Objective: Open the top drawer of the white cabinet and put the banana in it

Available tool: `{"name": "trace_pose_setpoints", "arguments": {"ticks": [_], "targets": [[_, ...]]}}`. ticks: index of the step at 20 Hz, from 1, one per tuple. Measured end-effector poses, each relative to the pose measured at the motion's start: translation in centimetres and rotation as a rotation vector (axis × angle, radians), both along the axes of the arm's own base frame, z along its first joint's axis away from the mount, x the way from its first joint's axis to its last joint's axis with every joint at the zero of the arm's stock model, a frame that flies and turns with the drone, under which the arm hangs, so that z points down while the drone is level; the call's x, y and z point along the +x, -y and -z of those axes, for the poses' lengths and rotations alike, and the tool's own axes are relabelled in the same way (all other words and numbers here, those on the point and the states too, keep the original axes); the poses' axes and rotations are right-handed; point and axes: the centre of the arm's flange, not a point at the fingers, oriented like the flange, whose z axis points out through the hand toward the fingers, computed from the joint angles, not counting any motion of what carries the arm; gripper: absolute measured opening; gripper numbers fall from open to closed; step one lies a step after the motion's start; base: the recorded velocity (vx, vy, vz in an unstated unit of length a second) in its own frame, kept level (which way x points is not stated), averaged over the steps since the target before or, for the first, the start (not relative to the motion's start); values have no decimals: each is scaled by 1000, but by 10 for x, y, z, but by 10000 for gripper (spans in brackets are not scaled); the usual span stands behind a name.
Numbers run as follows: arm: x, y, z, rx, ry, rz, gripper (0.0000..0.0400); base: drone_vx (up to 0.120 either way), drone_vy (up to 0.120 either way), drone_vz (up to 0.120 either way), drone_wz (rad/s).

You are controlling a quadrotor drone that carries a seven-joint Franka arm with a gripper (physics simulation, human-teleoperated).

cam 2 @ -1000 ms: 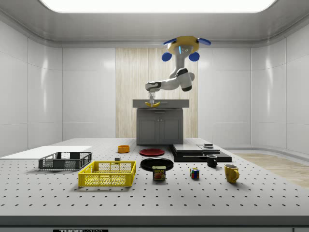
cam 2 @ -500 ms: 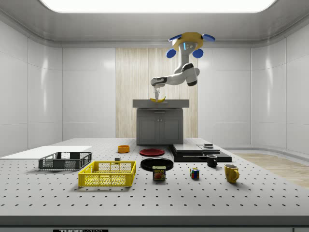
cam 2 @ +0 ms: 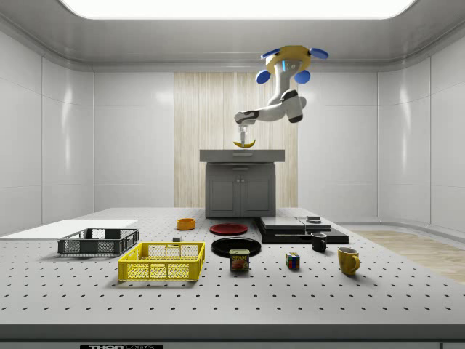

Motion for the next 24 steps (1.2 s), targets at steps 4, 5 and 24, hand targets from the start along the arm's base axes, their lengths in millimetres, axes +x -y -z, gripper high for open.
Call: {"name": "trace_pose_setpoints", "arguments": {"ticks": [4,5,24], "targets": [[0,0,0,0,0,0,193,-120,-120,120,0],[0,0,0,0,0,0,193,-120,-120,120,0],[0,0,0,0,0,0,193,-23,-120,25,0]]}}
